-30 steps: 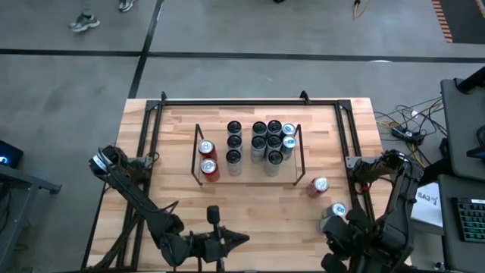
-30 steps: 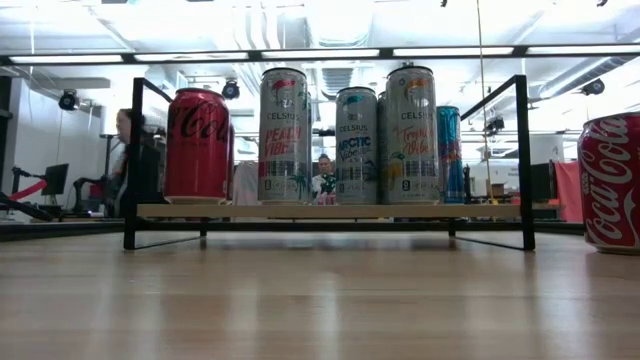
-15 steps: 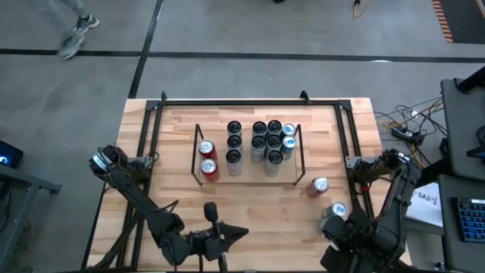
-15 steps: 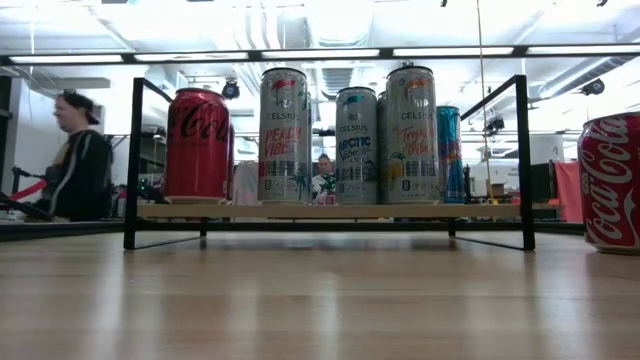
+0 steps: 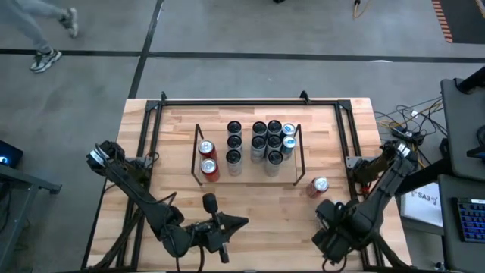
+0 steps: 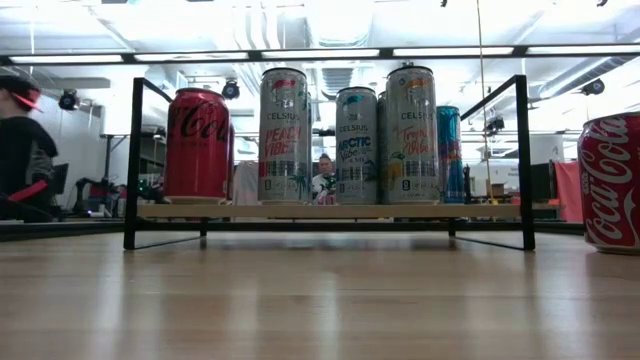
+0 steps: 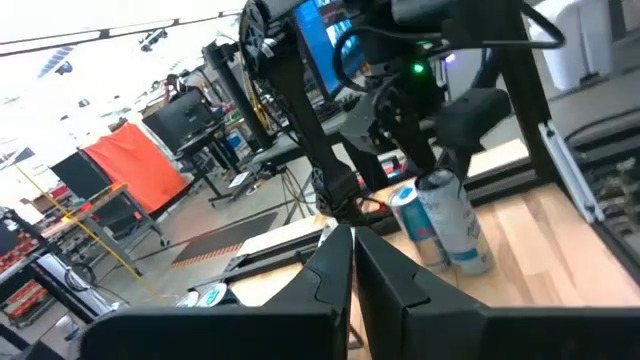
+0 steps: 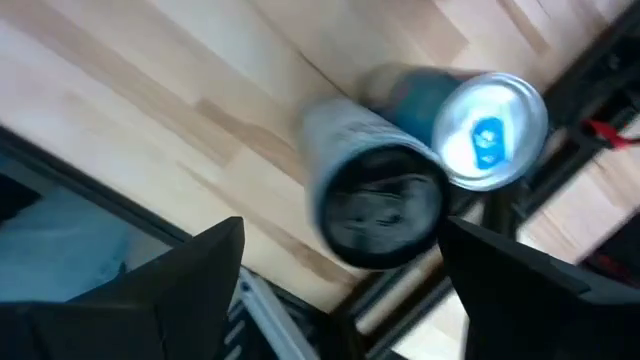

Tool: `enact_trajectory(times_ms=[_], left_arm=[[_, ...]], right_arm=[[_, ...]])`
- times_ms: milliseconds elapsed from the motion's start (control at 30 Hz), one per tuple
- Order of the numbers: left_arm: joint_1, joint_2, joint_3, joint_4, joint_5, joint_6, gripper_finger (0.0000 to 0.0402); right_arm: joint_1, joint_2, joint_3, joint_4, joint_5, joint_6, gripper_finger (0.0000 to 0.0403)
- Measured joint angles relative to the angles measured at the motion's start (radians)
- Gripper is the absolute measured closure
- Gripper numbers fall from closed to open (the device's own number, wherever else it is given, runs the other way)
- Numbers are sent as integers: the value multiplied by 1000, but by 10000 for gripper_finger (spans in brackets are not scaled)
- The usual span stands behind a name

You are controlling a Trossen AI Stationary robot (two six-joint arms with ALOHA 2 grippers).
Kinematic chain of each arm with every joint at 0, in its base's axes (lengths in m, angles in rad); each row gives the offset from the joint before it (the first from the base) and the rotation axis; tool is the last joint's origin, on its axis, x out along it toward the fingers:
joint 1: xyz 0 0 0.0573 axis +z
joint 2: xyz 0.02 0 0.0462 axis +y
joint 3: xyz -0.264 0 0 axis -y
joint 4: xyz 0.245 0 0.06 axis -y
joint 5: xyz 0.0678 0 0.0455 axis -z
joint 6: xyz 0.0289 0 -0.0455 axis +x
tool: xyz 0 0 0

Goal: Place canned beverage on shelf
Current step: Put the white and blue soda can on the shelf aligned with the other white and blue soda can

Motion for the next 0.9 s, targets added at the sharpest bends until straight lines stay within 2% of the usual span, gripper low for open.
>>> enact_trajectory(times_ms=[233,400,633,900], left_arm=[[10,-2,-1,-33,0,-5,402],[19,-2,-1,-45,0,-5,402],[30,-2,-1,-63,0,-6,402],[43,-2,-2,-70,0,-6,402]], right_arm=[[-6,-80,-128,0,-13,35,76],[-6,-116,-187,70,-12,45,76],[-6,-117,-199,114,-12,55,76],[-6,-128,-190,70,-8,71,77]])
